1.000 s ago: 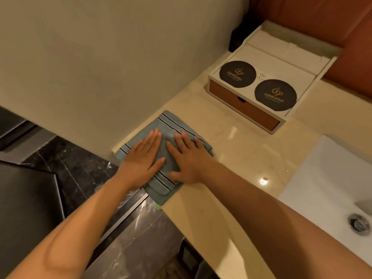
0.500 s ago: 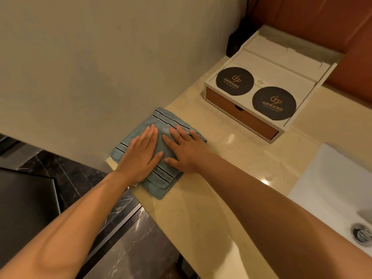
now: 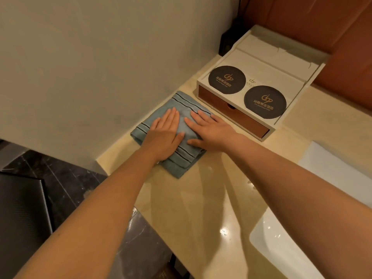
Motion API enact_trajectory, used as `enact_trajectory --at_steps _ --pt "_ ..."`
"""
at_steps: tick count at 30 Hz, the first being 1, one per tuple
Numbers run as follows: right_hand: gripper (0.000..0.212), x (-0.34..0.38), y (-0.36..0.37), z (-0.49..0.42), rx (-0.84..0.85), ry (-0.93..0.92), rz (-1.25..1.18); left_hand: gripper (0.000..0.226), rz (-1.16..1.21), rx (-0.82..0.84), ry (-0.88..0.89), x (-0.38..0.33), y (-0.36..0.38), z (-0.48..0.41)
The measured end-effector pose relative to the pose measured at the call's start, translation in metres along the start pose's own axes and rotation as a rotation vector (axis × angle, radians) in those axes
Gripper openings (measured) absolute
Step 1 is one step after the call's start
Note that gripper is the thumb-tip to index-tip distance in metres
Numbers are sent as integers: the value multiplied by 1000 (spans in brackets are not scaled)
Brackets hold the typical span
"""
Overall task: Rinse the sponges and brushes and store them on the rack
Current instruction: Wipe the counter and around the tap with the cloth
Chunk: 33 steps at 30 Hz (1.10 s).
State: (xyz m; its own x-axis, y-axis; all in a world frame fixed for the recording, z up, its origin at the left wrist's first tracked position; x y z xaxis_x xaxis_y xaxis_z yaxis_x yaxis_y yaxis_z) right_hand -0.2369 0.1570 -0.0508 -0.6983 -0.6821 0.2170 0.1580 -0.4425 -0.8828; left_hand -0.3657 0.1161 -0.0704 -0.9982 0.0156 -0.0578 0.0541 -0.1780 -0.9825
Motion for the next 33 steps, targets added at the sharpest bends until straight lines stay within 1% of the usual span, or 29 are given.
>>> enact_trajectory --at_steps 7,11,13,16,18,20,23,24,27,29,31,33 --pt "70 -19 2 26 20 82 28 62 29 1 -20 -36 3 -3" --pt "70 -21 8 38 11 104 16 63 -6 -22 7 -47 6 1" --pt "70 -24 11 44 9 116 20 64 -23 -42 29 -53 7 4" --pt "70 -26 18 62 5 131 16 71 -4 -101 52 -68 9 20" --pt "70 -26 26 77 -6 130 2 66 -2 -156 63 -76 14 31" --pt "69 -24 34 94 -3 140 -12 62 -5 -174 92 -86 17 41" --pt "69 -21 47 125 -8 169 -29 64 40 -202 147 -108 20 61" --pt "70 -19 53 137 -14 179 -33 65 49 -194 152 -117 22 69" --pt "87 -12 79 180 -36 178 -48 68 42 -153 169 -146 30 104" --pt "92 -8 96 210 -44 171 -69 69 34 -119 186 -167 34 129" --pt "87 -6 105 228 -90 153 -110 69 27 -87 181 -177 39 148" --pt "76 -7 108 240 -119 186 -285 69 31 -41 173 -184 39 159"
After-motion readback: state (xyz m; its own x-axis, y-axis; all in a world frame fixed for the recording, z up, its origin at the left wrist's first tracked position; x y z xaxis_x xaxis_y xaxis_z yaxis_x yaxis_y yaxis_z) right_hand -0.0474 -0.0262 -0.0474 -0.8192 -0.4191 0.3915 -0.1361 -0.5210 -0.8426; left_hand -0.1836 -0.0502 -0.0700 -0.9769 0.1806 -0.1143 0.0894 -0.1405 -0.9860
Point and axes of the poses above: each hand's wrist, its own z-axis away from the middle knuckle, its own y-axis out of the palm, x = y × z, the point moved 5 cm from there along -z, towards the middle knuckle, and after that the axes turned 4 degrees about -z, right-handed, at the moved point
